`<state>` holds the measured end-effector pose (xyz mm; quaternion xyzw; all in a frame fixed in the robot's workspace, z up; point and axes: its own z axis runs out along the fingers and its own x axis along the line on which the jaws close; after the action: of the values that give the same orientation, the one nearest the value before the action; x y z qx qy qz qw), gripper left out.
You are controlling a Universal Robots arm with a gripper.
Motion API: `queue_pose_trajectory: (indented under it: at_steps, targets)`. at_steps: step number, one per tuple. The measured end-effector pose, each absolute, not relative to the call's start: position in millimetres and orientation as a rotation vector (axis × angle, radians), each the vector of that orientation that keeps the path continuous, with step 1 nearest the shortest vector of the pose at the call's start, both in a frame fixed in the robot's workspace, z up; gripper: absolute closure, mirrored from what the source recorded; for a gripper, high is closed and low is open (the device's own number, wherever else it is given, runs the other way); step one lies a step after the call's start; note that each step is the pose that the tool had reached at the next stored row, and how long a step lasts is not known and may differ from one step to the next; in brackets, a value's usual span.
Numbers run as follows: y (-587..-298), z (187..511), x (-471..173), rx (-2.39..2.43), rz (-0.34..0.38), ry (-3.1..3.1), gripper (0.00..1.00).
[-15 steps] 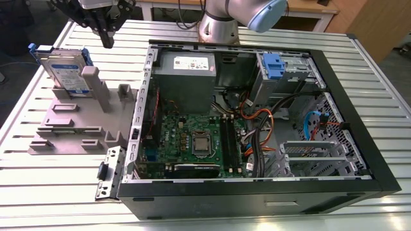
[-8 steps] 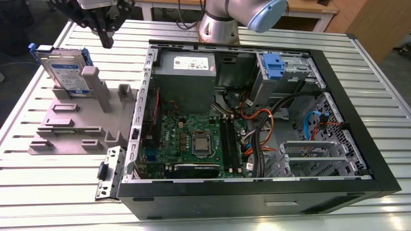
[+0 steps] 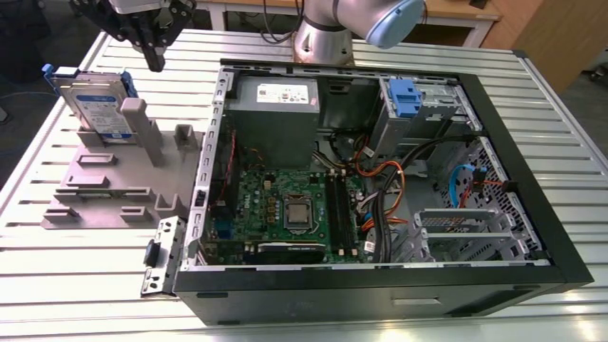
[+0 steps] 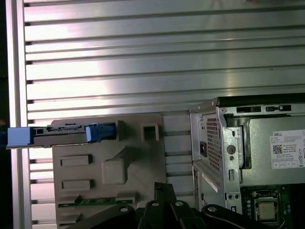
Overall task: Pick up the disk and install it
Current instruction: 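Reach for the disk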
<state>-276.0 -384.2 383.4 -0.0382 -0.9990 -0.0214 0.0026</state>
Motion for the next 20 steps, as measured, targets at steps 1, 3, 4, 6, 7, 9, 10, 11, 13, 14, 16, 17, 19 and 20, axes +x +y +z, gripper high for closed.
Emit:
queue_pose_trajectory:
  at_steps: [1,3,4,6,7,9,10,11,13,14,16,17,19,20]
  targets:
    - [-384.2,383.4,-276.1,-0.120,-0.067,-3.133,0.89]
    - [-384.2,383.4,-276.5,-0.120,-0.067,-3.133,0.89]
    - [-384.2,383.4,-276.6,-0.120,-0.067,-3.134,0.89]
    - [-384.2,383.3,-277.0,-0.120,-0.067,-3.133,0.89]
    - [-384.2,383.3,-277.2,-0.120,-0.067,-3.134,0.89]
    - [-384.2,383.3,-277.6,-0.120,-0.067,-3.134,0.89]
    - [-384.2,382.9,-278.9,-0.120,-0.067,-3.133,0.89]
    - [-384.3,382.5,-279.9,-0.120,-0.067,-3.132,0.89]
    - [-384.2,382.5,-280.1,-0.120,-0.067,-3.132,0.89]
    - [-384.3,382.5,-280.1,-0.120,-0.067,-3.132,0.89]
    - [-384.3,382.2,-280.5,-0.120,-0.067,-3.131,0.89]
    - [-384.2,381.9,-280.6,-0.120,-0.067,-3.130,0.89]
    - [-384.3,381.8,-280.8,-0.120,-0.067,-3.130,0.89]
    - [-384.2,381.7,-281.1,-0.120,-0.067,-3.130,0.89]
